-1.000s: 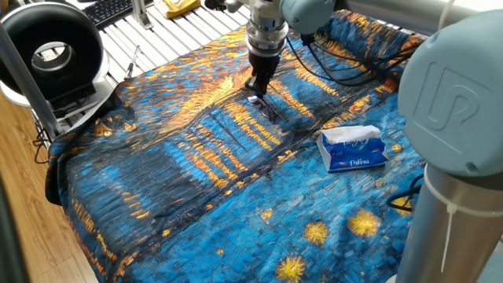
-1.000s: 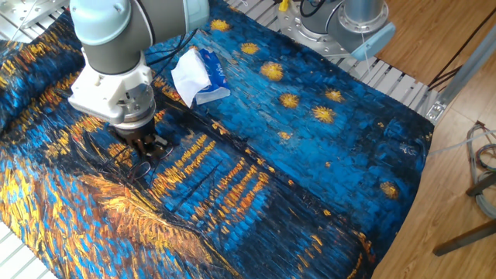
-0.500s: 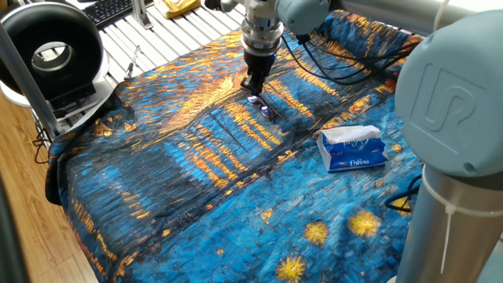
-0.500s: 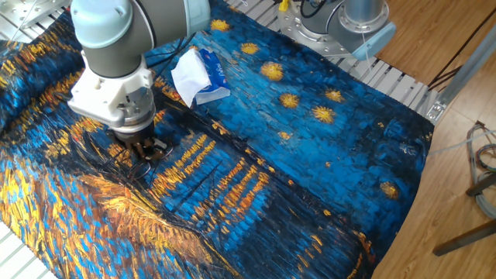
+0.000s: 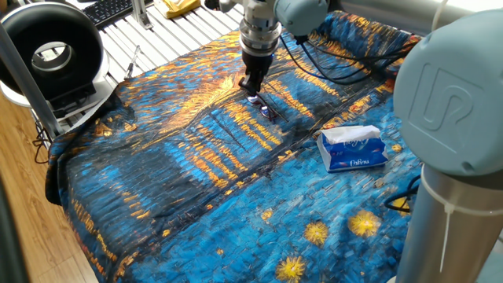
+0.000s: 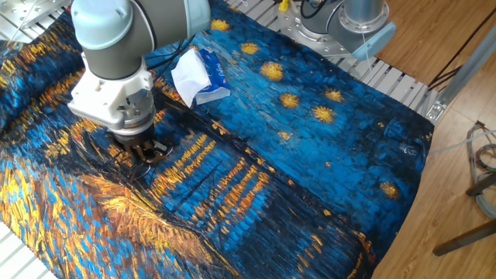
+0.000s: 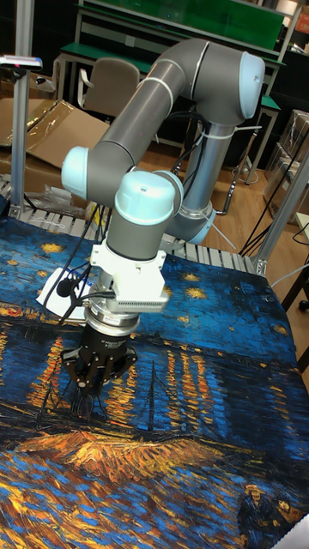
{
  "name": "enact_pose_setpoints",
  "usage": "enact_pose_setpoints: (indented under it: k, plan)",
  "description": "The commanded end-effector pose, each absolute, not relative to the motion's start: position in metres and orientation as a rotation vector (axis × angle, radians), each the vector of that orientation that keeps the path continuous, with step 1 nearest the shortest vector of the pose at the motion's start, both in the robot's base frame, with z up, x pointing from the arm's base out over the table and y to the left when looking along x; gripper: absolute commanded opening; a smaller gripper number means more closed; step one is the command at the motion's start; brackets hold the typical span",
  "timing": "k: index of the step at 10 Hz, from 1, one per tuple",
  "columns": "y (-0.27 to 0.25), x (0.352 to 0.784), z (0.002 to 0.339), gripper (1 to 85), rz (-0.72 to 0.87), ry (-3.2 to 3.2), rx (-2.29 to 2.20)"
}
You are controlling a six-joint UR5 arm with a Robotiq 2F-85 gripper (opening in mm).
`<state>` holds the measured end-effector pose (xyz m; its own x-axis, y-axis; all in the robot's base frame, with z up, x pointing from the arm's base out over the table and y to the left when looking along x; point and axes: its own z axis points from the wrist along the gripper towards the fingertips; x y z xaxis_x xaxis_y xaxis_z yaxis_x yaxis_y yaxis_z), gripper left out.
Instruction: Unfold the leg of the glasses (with one hand)
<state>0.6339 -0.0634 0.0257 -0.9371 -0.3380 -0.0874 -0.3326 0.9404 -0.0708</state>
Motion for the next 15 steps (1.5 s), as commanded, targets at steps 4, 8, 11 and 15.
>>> enact_pose_setpoints:
  k: [4,8,11,15]
  plan:
    - [-0.0663,0.6457,0.0228,25.7,-0.091,2.968,-0.522]
    - [-0.0669,0.6491,0.0245,20.3,-0.104,2.958,-0.496]
    - [-0.0662,0.6495,0.0261,15.3,-0.111,2.958,-0.453]
    - [-0.0661,0.6468,0.0291,10.0,-0.132,2.967,-0.402]
